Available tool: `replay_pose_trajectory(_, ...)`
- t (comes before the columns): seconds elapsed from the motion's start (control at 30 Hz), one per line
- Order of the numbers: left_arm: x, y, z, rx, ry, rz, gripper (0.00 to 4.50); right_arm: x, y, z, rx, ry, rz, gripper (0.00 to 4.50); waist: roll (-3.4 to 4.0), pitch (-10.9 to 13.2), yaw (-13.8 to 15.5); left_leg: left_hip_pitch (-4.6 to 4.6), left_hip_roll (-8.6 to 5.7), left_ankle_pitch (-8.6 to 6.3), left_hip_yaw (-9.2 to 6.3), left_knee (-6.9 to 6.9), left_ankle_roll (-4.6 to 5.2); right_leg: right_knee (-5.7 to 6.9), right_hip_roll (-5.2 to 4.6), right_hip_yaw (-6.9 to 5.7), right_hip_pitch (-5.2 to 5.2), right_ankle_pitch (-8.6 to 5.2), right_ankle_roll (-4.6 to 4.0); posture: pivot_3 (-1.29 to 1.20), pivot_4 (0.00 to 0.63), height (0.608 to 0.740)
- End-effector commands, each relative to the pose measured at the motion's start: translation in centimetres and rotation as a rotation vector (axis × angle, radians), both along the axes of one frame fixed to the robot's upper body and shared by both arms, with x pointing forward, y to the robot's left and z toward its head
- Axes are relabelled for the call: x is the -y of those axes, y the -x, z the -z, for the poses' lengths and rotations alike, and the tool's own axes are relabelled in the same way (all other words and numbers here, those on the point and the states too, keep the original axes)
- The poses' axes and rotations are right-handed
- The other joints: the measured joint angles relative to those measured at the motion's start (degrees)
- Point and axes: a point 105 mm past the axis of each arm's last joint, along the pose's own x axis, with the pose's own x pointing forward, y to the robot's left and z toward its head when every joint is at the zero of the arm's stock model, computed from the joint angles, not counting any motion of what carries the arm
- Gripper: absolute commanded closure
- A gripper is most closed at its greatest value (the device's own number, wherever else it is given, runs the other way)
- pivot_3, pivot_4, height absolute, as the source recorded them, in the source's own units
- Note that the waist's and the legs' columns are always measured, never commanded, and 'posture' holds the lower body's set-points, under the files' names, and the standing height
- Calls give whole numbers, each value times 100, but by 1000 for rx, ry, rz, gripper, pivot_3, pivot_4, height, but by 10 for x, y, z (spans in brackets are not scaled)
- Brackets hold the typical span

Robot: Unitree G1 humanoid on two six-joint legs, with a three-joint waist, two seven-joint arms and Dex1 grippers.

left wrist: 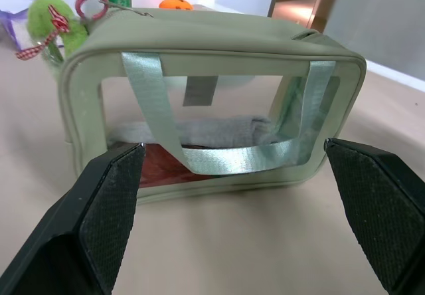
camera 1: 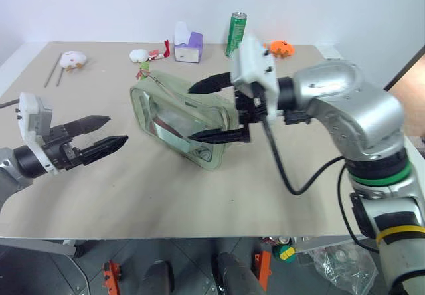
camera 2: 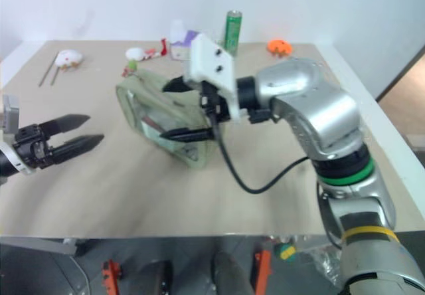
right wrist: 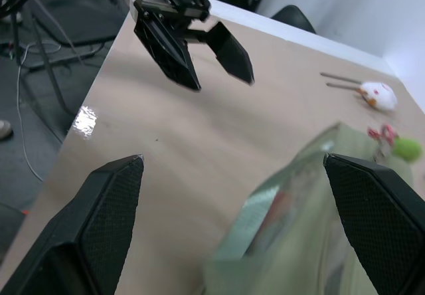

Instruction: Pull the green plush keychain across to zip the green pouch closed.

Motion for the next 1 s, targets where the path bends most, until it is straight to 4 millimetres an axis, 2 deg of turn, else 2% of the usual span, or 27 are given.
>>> replay_pose_trajectory(0.03, 2, 7, -9, 53, -7, 0, 28, -4, -21, -1, 94, 38, 63, 0, 0, 0, -1, 0, -1, 0, 1, 0, 0, 0, -1, 0, -1, 1, -2, 0, 150, 740)
replay_pose_trajectory(0.2, 1, 8, -10, 57, 2, -10, 28, -10, -23, -2, 123, 49, 33, 0, 1, 1, 4, -11, -1, 1, -10, 3, -1, 2, -1, -10, -5, 2, -6, 0, 150, 740)
replay_pose_trajectory(0.4, 1, 9, -10, 57, 11, -20, 28, -18, -30, 8, 142, 87, 48, 0, 1, 1, 5, -11, -1, 2, -14, 5, -3, 3, -1, -13, -4, 4, -8, 0, 150, 740)
replay_pose_trajectory(0.5, 1, 9, -9, 57, 13, -25, 0, -19, -32, 13, 146, 108, 55, 781, 1, 1, 5, -11, -1, 2, -17, 8, -3, 5, 0, -16, -4, 4, -8, 0, 150, 740)
replay_pose_trajectory(0.57, 1, 9, -9, 58, 15, -27, 0, -17, -34, 18, 157, 133, 63, 1597, 1, 1, 5, -11, -1, 2, -17, 9, -3, 6, 0, -16, -4, 4, -9, 0, 150, 740)
replay_pose_trajectory(0.6, 1, 9, -9, 59, 16, -27, 0, -16, -36, 20, 165, 145, 69, 1597, 1, 1, 5, -11, -1, 2, -17, 9, -3, 6, 0, -17, -4, 4, -9, 0, 150, 740)
replay_pose_trajectory(0.63, 1, 9, -9, 60, 17, -27, 0, -15, -37, 22, 173, 156, 77, 2023, 1, 1, 5, -11, -1, 2, -17, 9, -3, 6, 0, -17, -4, 4, -9, 0, 150, 740)
replay_pose_trajectory(0.77, 2, 9, -8, 60, 19, -27, 0, -14, -39, 22, 185, 168, 85, 3142, 1, 1, 5, -11, -1, 3, -17, 12, -4, 7, -1, -17, -3, 5, -9, 0, 150, 740)
replay_pose_trajectory(0.87, 2, 8, -9, 61, 21, -27, 0, -13, -40, 22, 192, 170, 90, 4243, 1, 1, 6, -11, -2, 3, -18, 15, -4, 8, 0, -18, -1, 5, -9, 0, 150, 740)
replay_pose_trajectory(0.9, 3, 8, -9, 61, 23, -27, 0, -12, -41, 22, 195, 169, 92, 4471, 1, 1, 5, -11, -2, 3, -19, 17, -4, 9, 0, -19, -1, 5, -9, 0, 150, 740)
replay_pose_trajectory(1.0, 2, 8, -9, 60, 23, -28, 0, -9, -44, 17, 196, 154, 115, 4471, 1, 1, 6, -11, -2, 3, -20, 25, -4, 14, 0, -20, 0, 4, -9, 0, 150, 740)
